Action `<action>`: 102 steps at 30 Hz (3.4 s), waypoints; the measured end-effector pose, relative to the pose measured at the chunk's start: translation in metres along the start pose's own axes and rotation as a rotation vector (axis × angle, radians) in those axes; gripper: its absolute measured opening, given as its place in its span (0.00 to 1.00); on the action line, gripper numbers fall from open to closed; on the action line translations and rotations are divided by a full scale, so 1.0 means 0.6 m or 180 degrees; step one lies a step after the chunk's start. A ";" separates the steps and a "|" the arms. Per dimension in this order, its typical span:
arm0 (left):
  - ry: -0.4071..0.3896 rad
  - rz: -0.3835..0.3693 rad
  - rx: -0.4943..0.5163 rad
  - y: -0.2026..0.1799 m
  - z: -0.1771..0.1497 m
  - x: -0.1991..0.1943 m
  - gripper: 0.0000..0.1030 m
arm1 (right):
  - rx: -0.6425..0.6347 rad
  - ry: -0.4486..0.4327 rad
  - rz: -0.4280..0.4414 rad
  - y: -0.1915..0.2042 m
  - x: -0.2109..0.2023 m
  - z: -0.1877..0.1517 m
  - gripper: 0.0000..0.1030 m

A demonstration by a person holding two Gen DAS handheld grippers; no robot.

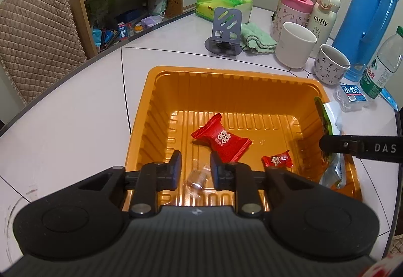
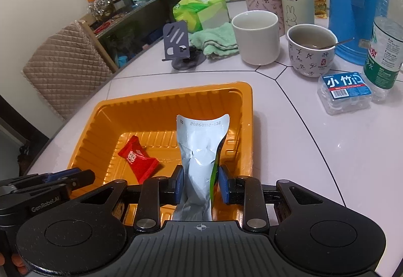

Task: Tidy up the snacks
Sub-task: 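Carry both held snacks over the orange tray and release the clear packet from the left gripper, then release the silver foil pouch into the tray with the right gripper, then move both tools back toward the remaining snacks on the table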

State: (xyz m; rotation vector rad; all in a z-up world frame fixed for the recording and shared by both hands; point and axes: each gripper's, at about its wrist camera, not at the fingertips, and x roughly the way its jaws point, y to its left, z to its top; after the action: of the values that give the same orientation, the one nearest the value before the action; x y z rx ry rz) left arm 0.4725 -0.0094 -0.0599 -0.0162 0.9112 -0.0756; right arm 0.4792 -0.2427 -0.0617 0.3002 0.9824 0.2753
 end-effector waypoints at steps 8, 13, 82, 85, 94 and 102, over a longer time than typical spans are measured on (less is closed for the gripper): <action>-0.0014 -0.0004 -0.0022 0.005 -0.001 -0.006 0.28 | -0.0035 -0.0026 -0.0081 0.001 0.007 0.005 0.29; -0.0023 -0.0013 -0.0054 0.011 -0.005 -0.015 0.31 | -0.0006 -0.0062 -0.0080 0.000 0.007 0.011 0.29; 0.0108 -0.0025 -0.0619 0.142 -0.377 -0.362 0.53 | -0.0560 0.0434 0.0470 0.173 -0.215 -0.410 0.65; 0.0126 -0.0035 -0.0615 0.141 -0.384 -0.362 0.53 | -0.0581 0.0448 0.0463 0.174 -0.213 -0.417 0.65; 0.0154 0.0011 -0.0642 0.138 -0.396 -0.355 0.53 | -0.0738 0.0444 0.0408 0.168 -0.193 -0.427 0.65; 0.0164 0.0122 -0.0670 0.135 -0.397 -0.335 0.53 | -0.0616 0.0315 0.0397 0.145 -0.162 -0.412 0.65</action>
State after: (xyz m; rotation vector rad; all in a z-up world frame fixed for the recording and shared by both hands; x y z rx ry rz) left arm 0.1664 0.0900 -0.0513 -0.1930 0.9676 0.0560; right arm 0.2108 -0.1666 -0.0831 0.1724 1.0277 0.4995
